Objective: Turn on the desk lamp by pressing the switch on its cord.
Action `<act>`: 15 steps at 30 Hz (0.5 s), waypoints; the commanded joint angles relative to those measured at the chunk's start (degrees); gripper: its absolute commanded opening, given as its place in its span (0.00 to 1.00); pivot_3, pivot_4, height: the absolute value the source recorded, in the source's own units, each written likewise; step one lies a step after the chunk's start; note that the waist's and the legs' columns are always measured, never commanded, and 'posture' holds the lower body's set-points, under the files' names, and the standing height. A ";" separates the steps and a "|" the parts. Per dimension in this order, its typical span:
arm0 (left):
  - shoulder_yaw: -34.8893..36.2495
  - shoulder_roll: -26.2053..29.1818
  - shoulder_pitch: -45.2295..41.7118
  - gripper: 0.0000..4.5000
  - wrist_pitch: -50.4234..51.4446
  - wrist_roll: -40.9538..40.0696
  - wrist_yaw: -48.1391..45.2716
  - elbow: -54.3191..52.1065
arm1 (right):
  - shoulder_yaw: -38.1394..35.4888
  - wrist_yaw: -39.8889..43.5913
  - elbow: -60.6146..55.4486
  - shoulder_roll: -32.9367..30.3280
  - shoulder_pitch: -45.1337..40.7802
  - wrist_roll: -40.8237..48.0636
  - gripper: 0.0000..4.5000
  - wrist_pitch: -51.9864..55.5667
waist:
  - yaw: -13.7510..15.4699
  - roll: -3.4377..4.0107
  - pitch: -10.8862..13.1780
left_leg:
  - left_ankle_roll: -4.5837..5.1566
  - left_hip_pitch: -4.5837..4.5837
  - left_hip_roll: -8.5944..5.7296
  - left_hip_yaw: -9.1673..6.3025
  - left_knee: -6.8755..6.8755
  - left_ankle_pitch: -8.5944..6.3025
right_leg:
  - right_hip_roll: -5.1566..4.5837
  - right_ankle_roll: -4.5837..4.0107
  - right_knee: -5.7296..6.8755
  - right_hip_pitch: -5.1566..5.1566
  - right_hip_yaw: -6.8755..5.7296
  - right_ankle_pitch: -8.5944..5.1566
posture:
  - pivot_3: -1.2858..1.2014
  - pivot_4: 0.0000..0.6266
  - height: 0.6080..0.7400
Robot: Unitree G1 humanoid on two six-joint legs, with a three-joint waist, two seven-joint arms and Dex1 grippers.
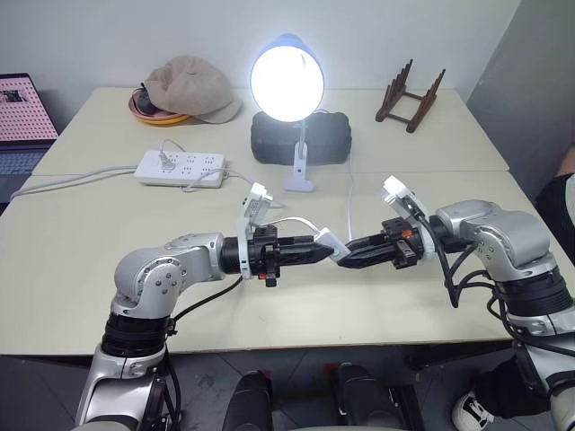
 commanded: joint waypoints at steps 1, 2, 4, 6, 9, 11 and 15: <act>0.76 -0.08 0.17 0.12 -0.43 -0.28 1.74 -2.01 | 0.46 0.09 -1.21 -0.41 -0.28 0.24 0.09 -1.72 | 0.00 0.00 0.00 | 0.00 0.00 0.00 0.00 0.00 0.00 | 0.00 -0.02 0.00 0.00 0.00 -0.01 | 0.52 0.24 1.00; 0.59 0.01 0.47 0.12 -0.99 0.36 2.09 -2.16 | 0.46 0.01 -1.03 -0.36 -0.34 0.21 0.09 -1.94 | -0.01 0.00 0.00 | 0.00 0.00 0.00 0.00 0.00 0.00 | 0.00 -0.03 0.00 0.00 0.00 -0.02 | 0.52 0.24 1.00; 0.78 0.73 1.75 0.28 -1.79 0.56 1.23 -2.49 | 0.46 -0.16 -0.44 -0.18 -0.63 0.10 0.09 -2.48 | -0.01 0.00 0.00 | 0.00 0.00 0.00 0.00 0.00 0.00 | 0.00 -0.06 -0.01 0.00 0.00 -0.04 | 0.52 0.24 1.00; 0.92 1.05 2.31 0.33 -1.87 0.35 0.71 -2.52 | 0.53 -0.15 -0.04 -0.16 -0.83 0.04 0.09 -2.80 | -0.04 0.00 0.00 | 0.00 0.01 0.00 0.00 0.00 0.00 | 0.00 -0.06 -0.01 0.00 0.00 -0.04 | 0.52 0.24 1.00; 1.10 3.13 4.75 0.47 -2.35 1.27 0.34 -3.33 | 1.10 0.33 1.48 0.07 -1.64 -0.56 0.09 -3.83 | -0.02 0.00 0.00 | 0.00 -0.01 0.00 0.00 -0.01 0.00 | 0.00 -0.08 0.00 -0.03 0.00 -0.04 | 0.52 0.24 1.00; 2.11 4.51 6.31 0.57 -3.59 2.54 0.83 -3.41 | 1.41 0.55 2.69 0.54 -2.48 -0.72 0.09 -4.20 | -0.13 0.00 0.00 | 0.00 -0.02 0.00 0.01 -0.01 0.00 | 0.00 -0.11 -0.01 -0.04 0.01 -0.06 | 0.52 0.24 1.00; 5.43 5.86 8.39 0.75 -4.41 2.39 2.51 -3.68 | 2.01 0.39 4.98 1.47 -3.67 -1.64 0.09 -5.95 | -0.07 0.00 0.00 | 0.00 -0.03 0.01 0.03 -0.02 0.00 | 0.00 -0.12 0.02 -0.11 0.03 -0.07 | 0.52 0.24 1.00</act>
